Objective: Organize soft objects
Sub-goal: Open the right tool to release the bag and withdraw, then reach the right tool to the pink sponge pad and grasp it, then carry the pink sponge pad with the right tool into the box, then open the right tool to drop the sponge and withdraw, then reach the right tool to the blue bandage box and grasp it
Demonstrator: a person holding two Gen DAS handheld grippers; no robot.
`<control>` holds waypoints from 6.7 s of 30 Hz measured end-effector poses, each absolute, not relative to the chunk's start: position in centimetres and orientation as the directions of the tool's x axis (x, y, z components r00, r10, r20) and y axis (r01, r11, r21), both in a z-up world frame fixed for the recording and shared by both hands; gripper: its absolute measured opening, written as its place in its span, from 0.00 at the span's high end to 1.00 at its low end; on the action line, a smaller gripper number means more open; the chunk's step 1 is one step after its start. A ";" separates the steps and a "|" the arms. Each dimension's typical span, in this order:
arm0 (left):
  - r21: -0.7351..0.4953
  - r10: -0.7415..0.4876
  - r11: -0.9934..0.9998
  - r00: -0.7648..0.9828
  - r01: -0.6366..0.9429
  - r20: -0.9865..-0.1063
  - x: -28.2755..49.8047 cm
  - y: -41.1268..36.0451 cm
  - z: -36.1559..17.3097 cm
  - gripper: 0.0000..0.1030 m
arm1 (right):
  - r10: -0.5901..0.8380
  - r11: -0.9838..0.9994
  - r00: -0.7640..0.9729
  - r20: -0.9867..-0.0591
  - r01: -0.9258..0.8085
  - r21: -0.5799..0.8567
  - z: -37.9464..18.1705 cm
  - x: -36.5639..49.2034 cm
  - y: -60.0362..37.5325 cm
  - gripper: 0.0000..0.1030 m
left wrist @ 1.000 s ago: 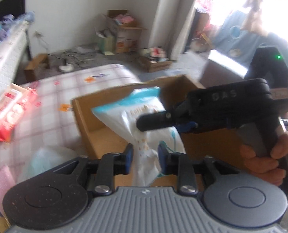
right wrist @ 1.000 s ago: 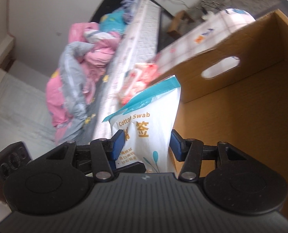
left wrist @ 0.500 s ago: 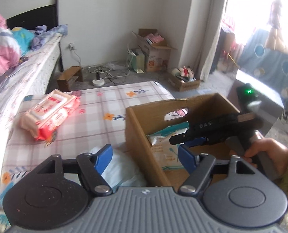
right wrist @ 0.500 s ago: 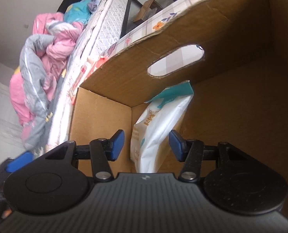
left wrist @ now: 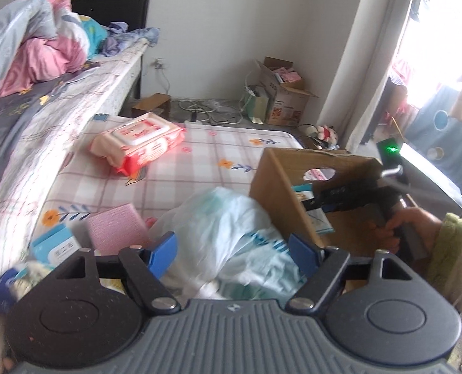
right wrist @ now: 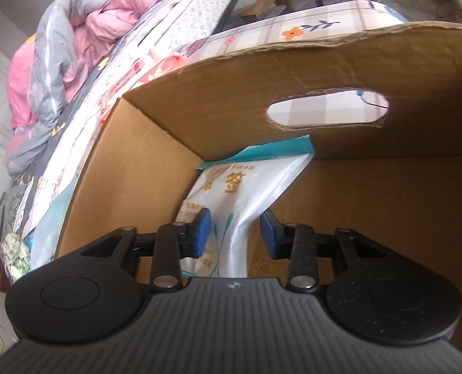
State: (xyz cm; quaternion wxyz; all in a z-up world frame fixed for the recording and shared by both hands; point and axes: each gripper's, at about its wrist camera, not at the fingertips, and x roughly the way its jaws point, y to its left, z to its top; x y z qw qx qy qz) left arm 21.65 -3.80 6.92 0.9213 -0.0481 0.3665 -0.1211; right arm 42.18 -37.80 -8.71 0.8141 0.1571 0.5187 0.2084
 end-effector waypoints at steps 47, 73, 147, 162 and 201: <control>-0.290 -0.300 0.954 0.342 0.080 -0.891 35.4 8.9 -1.2 0.34 | 0.607 0.764 0.007 -0.794 -0.277 0.582 -3.3 46.2 -10.1 0.50; -0.361 -0.317 0.932 0.419 -0.027 -0.851 36.3 10.8 2.0 0.32 | 0.720 0.673 0.021 -0.694 -0.265 0.690 -3.1 47.1 -10.5 0.64; -0.339 -0.363 0.926 0.636 0.166 -0.681 22.3 1.4 8.1 0.16 | -0.025 0.990 0.495 -0.868 0.136 0.049 -6.6 41.6 -41.8 0.41; -0.360 -0.279 0.933 0.678 0.023 -0.680 17.6 6.9 6.2 0.16 | 0.087 0.958 0.469 -0.879 0.203 0.203 -7.7 41.0 -41.3 0.36; -0.293 -0.226 0.949 0.398 -0.115 -0.889 31.7 16.6 0.0 0.35 | 0.690 0.679 -0.032 -0.723 -0.317 0.662 -4.0 43.5 -4.5 0.60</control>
